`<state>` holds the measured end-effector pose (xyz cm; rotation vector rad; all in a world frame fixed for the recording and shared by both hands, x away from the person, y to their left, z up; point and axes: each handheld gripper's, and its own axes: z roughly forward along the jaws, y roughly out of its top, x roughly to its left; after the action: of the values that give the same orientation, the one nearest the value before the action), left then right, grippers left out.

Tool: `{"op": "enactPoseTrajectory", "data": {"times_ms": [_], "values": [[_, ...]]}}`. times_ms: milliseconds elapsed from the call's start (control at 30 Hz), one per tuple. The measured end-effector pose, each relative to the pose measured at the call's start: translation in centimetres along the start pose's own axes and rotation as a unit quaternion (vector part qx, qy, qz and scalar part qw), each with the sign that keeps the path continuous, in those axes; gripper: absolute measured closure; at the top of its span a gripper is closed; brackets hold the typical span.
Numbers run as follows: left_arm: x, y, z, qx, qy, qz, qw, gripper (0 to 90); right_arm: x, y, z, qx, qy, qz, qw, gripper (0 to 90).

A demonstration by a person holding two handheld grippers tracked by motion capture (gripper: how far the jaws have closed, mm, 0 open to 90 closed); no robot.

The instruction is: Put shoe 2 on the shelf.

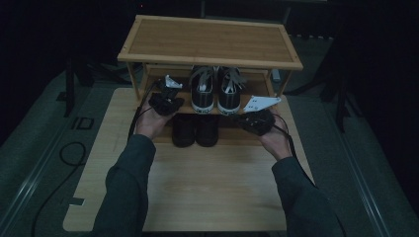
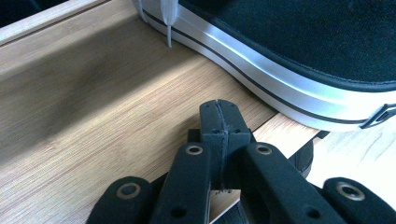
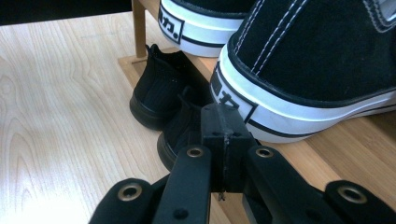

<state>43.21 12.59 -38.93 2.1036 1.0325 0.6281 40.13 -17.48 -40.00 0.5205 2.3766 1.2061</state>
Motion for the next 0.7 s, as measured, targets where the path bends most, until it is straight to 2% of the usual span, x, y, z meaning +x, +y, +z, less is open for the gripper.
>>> {"op": "enactPoseTrajectory", "data": {"times_ms": [533,700], "values": [[0.0,0.0,0.0,-0.001,-0.001,0.001,1.0000,90.0,0.7,0.6,1.3,0.005,-0.009,-0.013,0.9999,90.0],[-0.2,0.2,0.0,0.005,0.007,0.006,0.9999,90.0,0.8,0.5,1.4,0.000,-0.012,-0.008,0.9999,90.0]]}}
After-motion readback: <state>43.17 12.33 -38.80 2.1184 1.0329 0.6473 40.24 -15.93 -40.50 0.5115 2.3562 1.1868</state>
